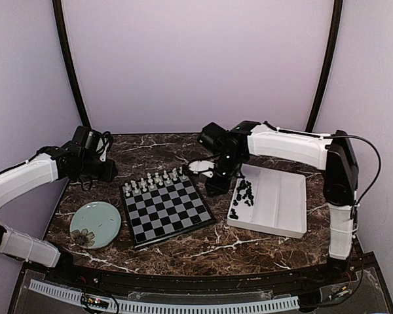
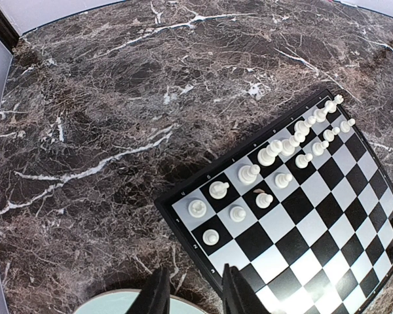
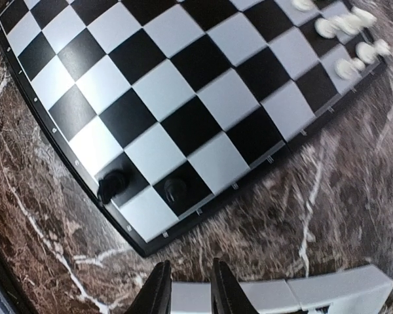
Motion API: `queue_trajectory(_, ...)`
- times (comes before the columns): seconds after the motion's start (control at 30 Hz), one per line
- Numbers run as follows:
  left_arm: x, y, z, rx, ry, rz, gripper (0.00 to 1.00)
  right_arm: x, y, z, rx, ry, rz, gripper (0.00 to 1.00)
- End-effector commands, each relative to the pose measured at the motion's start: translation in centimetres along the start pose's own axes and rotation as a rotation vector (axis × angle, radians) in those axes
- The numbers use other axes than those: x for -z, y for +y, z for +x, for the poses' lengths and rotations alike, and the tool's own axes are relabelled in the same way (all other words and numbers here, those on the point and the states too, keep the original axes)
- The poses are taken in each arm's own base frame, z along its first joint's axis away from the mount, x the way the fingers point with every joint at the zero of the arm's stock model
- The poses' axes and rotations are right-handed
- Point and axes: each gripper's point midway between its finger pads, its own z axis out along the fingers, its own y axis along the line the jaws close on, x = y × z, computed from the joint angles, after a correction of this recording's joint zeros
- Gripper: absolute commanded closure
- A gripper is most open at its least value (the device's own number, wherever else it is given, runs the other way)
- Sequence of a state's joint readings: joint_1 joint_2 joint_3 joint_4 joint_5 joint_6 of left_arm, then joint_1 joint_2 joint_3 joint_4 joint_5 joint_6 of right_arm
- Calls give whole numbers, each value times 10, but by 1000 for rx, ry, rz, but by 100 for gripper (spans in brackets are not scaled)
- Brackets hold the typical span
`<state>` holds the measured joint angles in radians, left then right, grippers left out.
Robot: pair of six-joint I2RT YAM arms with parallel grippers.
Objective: Set up the chess pieces on the board
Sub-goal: Place the pawn at a7, then pick up the pawn from the storage box.
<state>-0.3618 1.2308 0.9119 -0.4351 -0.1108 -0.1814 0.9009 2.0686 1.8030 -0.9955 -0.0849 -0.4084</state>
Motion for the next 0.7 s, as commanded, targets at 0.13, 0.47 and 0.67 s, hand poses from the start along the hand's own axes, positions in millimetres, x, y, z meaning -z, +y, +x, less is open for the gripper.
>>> queue_trajectory(0.13,3,-1,-10,-1,-25,13,71,29,-85,94,-249,36,172,80)
queue_trajectory(0.47,3,0,-9,1,-25,13,71,-9,-106,148,-329,134,219,81)
queue_trajectory(0.67,2,0,-9,1,-24,13,71,-19,-106,152,-333,144,212,78)
